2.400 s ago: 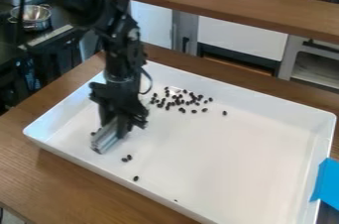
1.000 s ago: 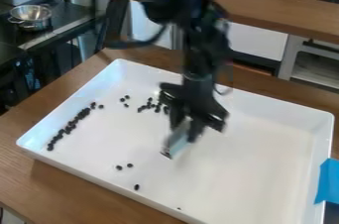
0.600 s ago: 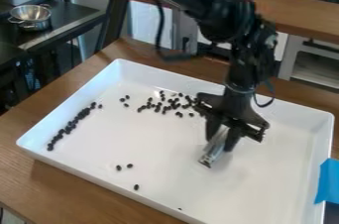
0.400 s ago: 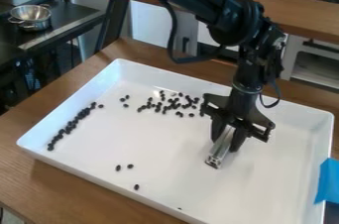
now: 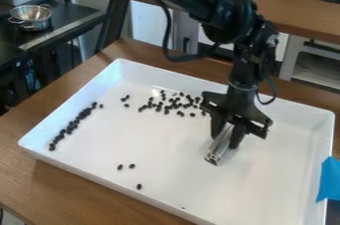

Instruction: Sweep into pile

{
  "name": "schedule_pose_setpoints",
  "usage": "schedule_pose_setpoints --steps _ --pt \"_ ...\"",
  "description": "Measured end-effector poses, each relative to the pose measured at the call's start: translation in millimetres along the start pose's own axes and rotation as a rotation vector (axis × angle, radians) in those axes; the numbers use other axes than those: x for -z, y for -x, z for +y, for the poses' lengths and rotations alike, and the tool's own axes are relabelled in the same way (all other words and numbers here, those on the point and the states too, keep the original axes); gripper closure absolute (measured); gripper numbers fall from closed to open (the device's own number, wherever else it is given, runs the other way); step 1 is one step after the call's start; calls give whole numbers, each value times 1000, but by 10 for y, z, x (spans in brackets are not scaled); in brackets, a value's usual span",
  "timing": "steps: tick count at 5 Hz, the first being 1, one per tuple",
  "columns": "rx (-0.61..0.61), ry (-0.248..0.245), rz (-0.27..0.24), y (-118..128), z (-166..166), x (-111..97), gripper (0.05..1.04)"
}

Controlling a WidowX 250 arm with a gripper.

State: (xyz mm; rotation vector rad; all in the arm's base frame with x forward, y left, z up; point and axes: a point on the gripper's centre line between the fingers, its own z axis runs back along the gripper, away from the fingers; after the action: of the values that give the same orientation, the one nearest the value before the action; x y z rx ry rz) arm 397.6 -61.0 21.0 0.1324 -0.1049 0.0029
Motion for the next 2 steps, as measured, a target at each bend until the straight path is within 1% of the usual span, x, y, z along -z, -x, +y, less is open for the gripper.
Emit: schedule_pose_setpoints --steps 1,2 --pt "-13 -6 26 -18 324 38 707" --pt "-37 9 59 -35 599 76 707"
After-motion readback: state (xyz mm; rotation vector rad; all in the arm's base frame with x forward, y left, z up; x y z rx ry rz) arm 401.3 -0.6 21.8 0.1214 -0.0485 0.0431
